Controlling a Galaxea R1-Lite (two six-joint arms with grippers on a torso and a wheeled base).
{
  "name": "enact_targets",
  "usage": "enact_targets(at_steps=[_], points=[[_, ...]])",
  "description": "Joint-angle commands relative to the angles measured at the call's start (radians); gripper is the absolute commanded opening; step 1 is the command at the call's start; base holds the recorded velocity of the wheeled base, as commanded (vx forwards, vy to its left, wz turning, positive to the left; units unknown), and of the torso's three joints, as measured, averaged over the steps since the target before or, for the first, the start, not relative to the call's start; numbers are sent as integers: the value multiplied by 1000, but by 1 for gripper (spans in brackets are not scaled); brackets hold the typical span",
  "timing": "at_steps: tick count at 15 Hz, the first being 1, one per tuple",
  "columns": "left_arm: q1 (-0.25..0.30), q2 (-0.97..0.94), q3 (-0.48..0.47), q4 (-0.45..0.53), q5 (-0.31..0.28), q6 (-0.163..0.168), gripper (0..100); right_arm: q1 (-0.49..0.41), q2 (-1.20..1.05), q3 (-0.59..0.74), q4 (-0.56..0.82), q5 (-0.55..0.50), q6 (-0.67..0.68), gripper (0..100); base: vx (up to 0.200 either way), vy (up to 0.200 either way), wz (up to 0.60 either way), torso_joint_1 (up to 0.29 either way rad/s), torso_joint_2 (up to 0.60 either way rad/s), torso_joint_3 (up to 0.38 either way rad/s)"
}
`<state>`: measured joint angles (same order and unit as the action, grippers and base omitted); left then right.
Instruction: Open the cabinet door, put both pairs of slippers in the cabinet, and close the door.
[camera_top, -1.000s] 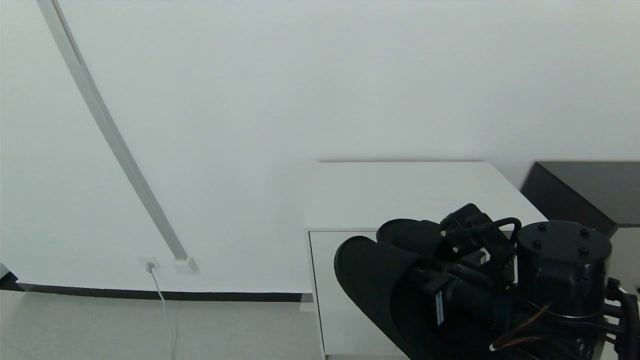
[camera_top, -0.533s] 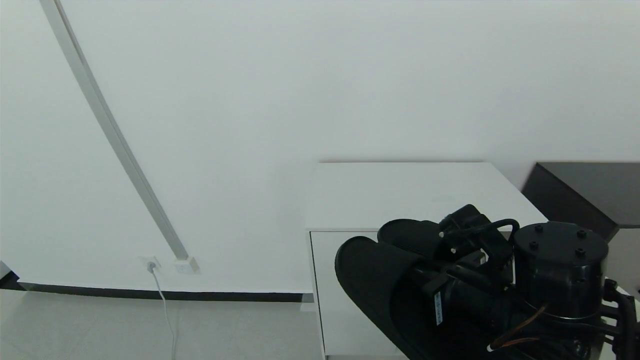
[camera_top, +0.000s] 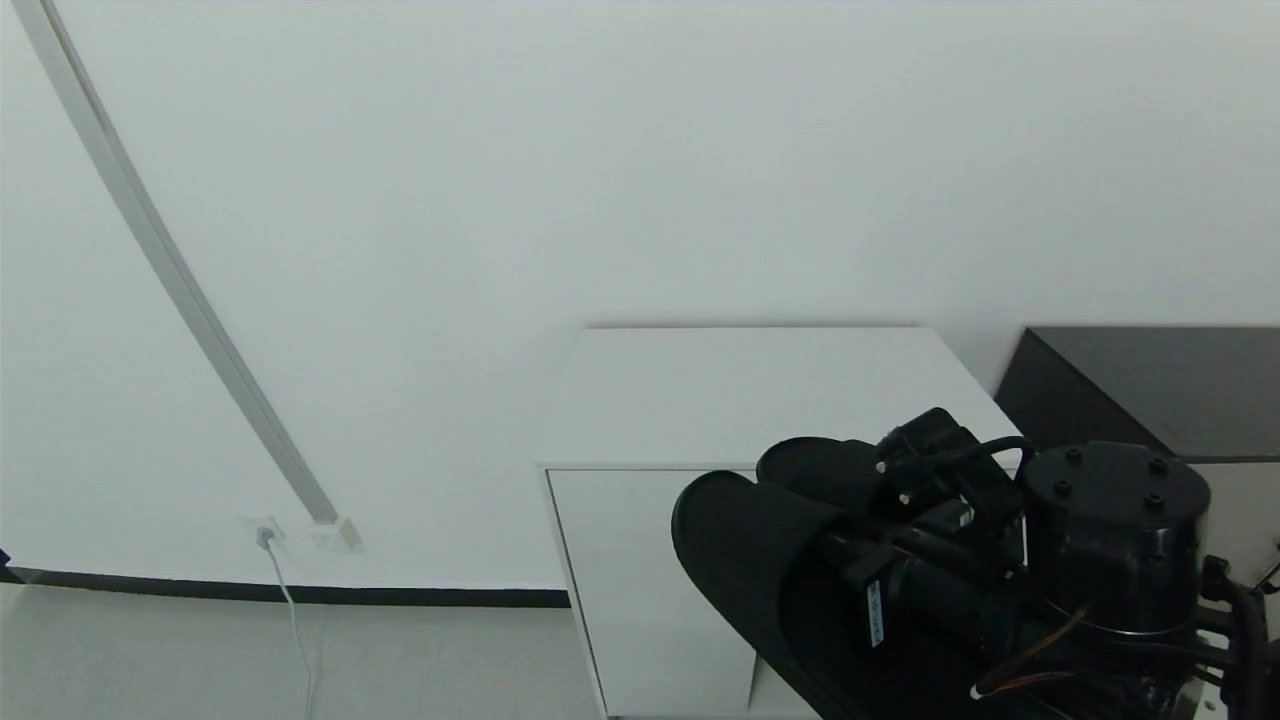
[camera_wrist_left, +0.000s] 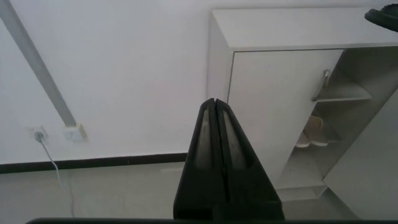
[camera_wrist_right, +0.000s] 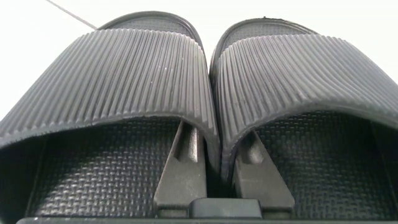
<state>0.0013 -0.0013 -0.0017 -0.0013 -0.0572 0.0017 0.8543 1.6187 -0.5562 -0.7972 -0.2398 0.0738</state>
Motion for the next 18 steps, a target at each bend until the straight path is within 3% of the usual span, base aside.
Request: enact_targets(at_steps=[1,6,18], points=[[0,1,0,0,0,0,0,2,3,1,0,0,0,0,0,-200,0,2,2,2],[0,1,0,0,0,0,0,8,-2,4,0,-1,-2,0,0,-200,0,3,1,2],[0,1,0,0,0,-5,0,8,-3,12,-2,-23,1,0,0,0,0,0,0,0]])
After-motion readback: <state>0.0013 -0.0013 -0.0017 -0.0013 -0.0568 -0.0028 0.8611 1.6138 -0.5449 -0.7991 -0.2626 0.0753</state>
